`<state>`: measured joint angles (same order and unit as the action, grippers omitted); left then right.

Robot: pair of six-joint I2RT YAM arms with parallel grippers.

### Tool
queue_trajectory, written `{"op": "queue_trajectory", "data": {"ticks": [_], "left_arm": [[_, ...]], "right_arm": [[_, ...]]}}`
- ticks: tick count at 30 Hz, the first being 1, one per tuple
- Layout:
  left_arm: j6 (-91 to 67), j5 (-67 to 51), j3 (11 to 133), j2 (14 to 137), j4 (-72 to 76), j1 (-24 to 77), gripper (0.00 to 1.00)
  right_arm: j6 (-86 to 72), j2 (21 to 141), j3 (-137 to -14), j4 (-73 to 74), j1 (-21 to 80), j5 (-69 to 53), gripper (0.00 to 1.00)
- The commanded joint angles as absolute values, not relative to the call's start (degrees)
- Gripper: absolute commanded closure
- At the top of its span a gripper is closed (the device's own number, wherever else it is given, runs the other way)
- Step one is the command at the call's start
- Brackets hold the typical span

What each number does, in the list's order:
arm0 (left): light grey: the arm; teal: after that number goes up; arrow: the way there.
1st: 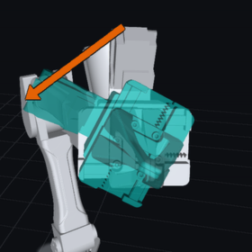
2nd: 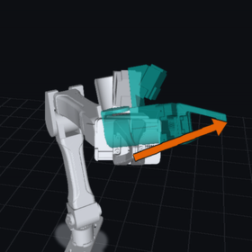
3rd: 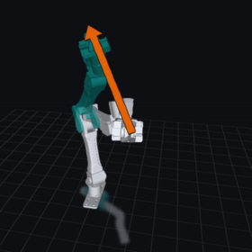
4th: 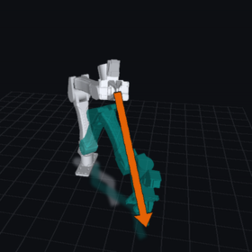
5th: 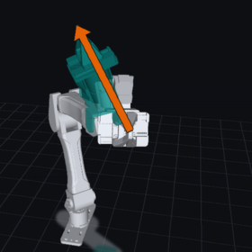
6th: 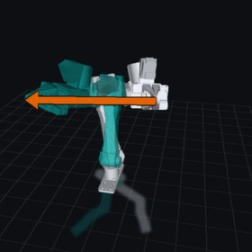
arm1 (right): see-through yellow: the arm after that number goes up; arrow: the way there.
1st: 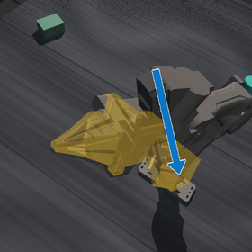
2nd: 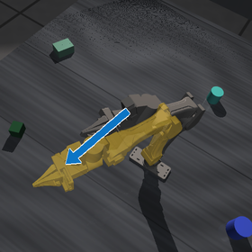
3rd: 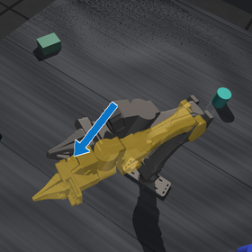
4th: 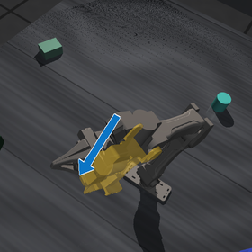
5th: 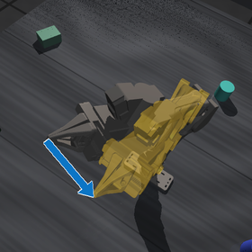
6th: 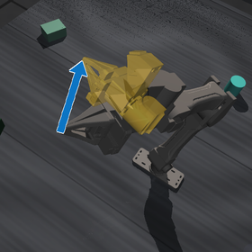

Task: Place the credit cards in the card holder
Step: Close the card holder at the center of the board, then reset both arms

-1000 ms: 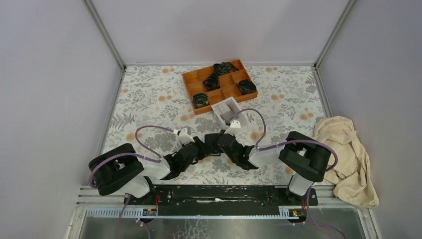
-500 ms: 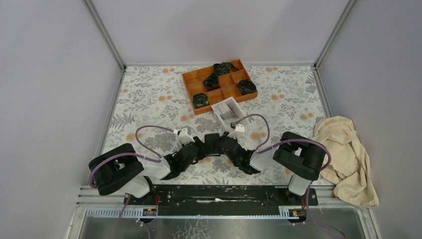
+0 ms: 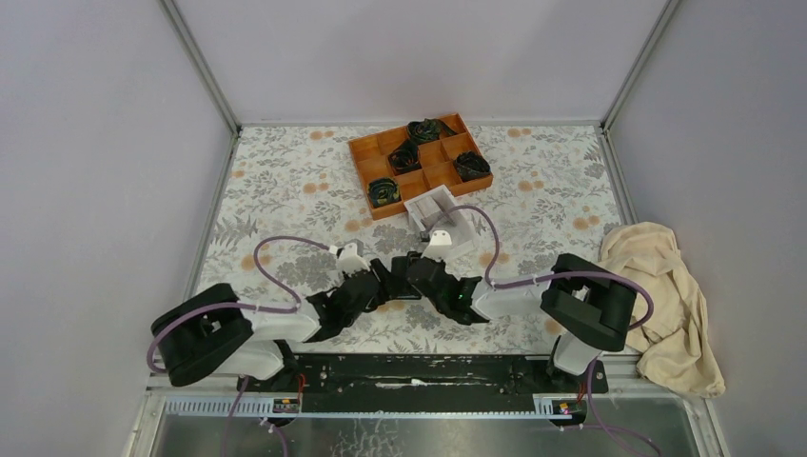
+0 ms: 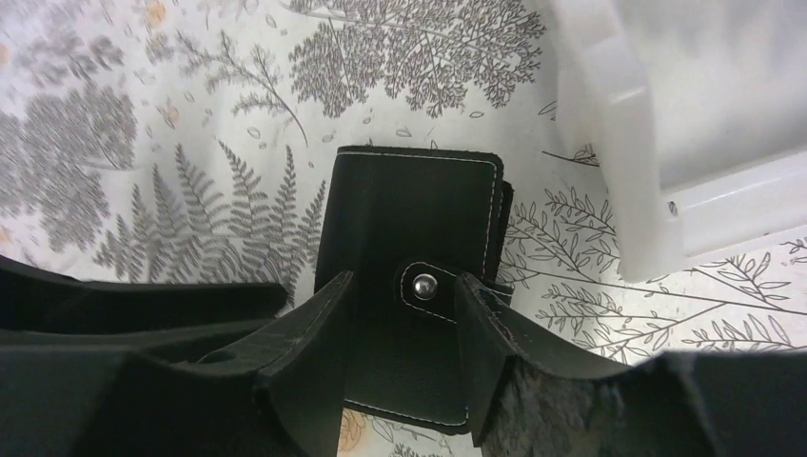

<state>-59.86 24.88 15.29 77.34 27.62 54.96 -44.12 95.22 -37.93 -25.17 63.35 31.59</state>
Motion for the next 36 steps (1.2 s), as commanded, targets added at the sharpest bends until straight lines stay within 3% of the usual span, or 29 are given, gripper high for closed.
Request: {"op": "queue_trajectory", "data": {"ticks": [1, 12, 17, 22, 27, 30, 36], "left_arm": [[-57.09, 29.56, 16.70, 70.41, 17.93, 54.43, 0.37], [-51.46, 34.32, 16.37, 54.21, 11.65, 54.49, 0.30], [-44.06, 37.82, 19.78, 49.53, 7.74, 54.51, 0.19], [-38.04, 43.00, 22.07, 46.84, 4.27, 54.45, 0.07], [-33.13, 43.61, 20.51, 45.49, 7.84, 52.61, 0.00], [-31.70, 40.57, 21.02, 45.70, 9.55, 48.62, 0.00], [-31.72, 38.91, 20.26, 47.11, 12.55, 40.16, 0.01]], "right_arm": [[-37.73, 95.56, -40.81, -5.36, 65.04, 26.98, 0.50], [-32.44, 84.62, -43.66, -0.84, 65.37, 29.33, 0.49], [-27.04, 78.91, -47.29, 3.50, 65.35, 33.05, 0.47], [-26.40, 68.68, -46.02, 9.67, 65.38, 43.62, 0.45], [-26.20, 57.47, -40.43, 12.29, 64.36, 56.84, 0.35], [-26.06, 51.56, -39.63, 15.70, 60.12, 60.88, 0.30], [-17.96, 43.23, -36.44, 13.80, 44.74, 56.17, 0.22]]}}
